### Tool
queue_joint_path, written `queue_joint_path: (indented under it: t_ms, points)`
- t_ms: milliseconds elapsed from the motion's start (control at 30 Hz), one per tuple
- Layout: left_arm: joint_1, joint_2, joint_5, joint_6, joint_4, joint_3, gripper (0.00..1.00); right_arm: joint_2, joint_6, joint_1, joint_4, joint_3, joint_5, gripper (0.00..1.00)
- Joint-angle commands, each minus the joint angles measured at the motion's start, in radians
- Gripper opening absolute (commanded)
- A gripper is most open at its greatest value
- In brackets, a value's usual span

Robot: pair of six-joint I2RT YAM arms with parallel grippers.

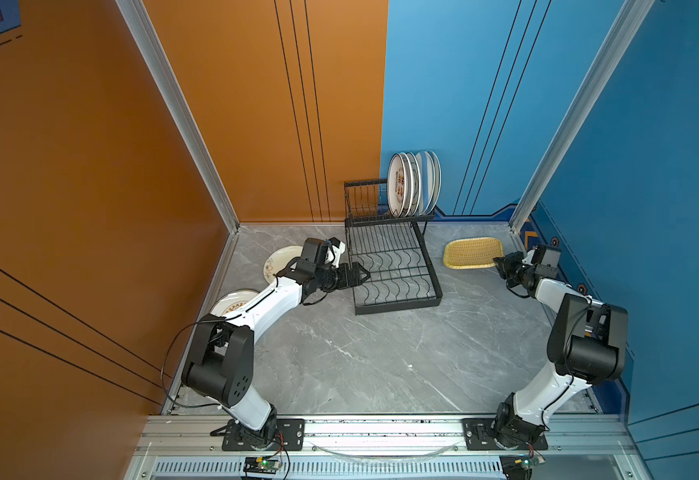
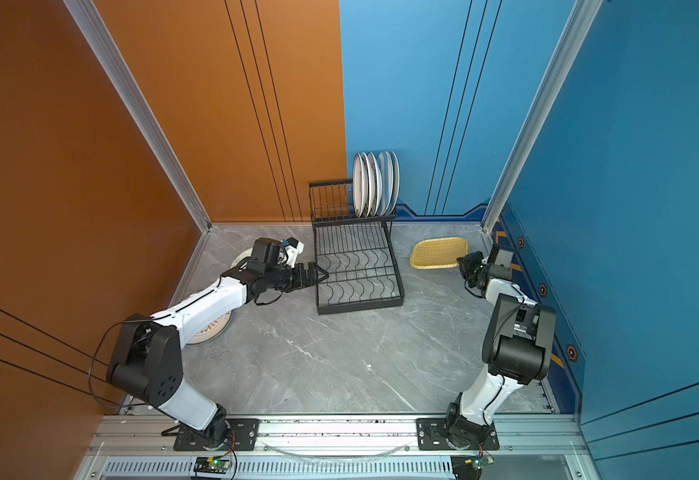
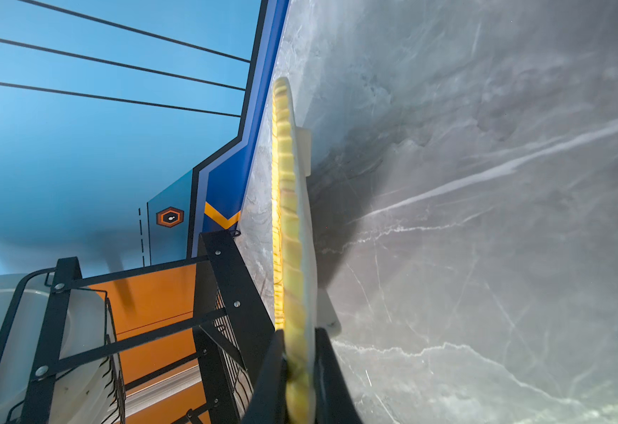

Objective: Load plates into a dish rack
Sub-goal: Pick up the plate from the top-right of the table.

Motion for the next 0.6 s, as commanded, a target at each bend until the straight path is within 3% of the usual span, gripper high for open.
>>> queue_joint_path:
  t_ms: [0,567]
  points:
    - [-0.004,0.022,0.046,0.034,-0.010,0.037,0.98,-0.083,0.018,-0.011,0.082,-0.027,-0.057,0.00]
    - [-0.041,0.087,0.198,0.034,-0.010,0.125,0.98,-0.386,0.042,-0.050,0.001,-0.139,-0.231,0.00]
